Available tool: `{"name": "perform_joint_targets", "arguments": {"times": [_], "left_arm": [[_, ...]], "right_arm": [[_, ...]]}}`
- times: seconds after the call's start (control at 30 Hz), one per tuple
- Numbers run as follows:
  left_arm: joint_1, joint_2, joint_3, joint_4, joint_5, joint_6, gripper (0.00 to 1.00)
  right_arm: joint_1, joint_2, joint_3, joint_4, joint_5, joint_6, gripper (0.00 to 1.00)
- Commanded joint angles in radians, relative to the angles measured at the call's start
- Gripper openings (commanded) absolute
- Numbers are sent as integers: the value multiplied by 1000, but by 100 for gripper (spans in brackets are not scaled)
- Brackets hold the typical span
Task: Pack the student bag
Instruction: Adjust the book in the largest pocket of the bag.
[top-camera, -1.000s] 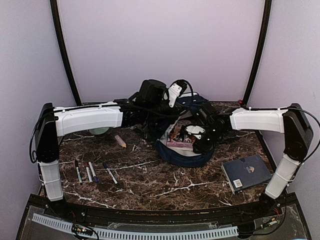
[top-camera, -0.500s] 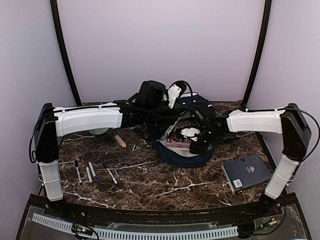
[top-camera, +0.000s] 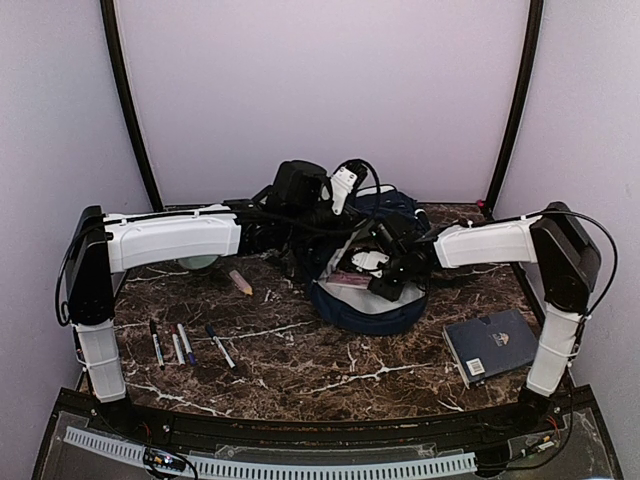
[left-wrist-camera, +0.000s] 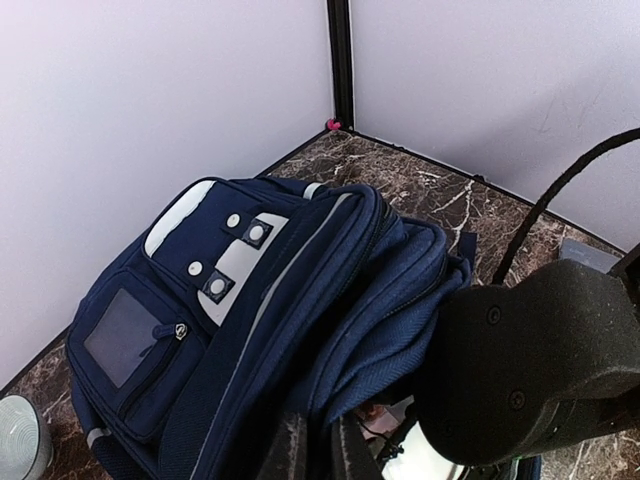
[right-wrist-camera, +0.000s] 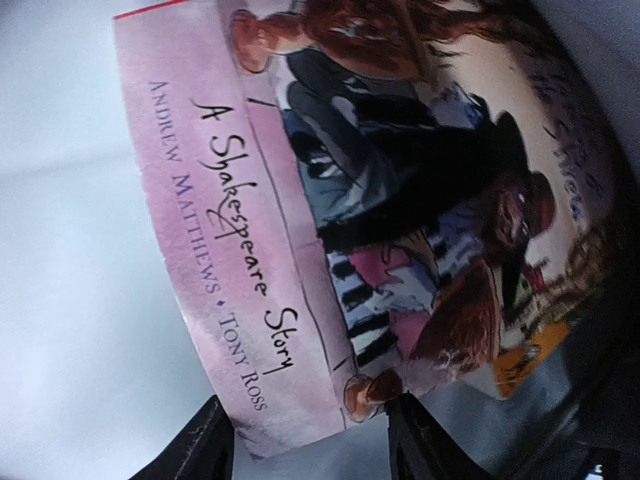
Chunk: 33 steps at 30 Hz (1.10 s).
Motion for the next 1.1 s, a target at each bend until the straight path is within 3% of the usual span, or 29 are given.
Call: {"name": "perform_joint_targets", "arguments": {"times": [0.0,0.17,0.37,0.53,0.83,1.07], "left_arm": [[-1,-117,14,106,2,-14,0],[-1,-122,6,105,-1,-14,0],[0,-122,3,108,-1,-17,0],[-1,-120,7,105,-2,-15,0],[-1,-115,13,100,5,-24,0],[-1,-114,19,90,5,-22,0]], "right_arm": [[-27,35,39,134,148,45,52],[-82,31,65,140,151,63,49],[-61,-13,18,58,-25,-55,51],[-43,-43,-22,74,-15,-97,53],[-29,26,60,123,31,-117,52],[-27,91,138,189,174,-60,49]]}}
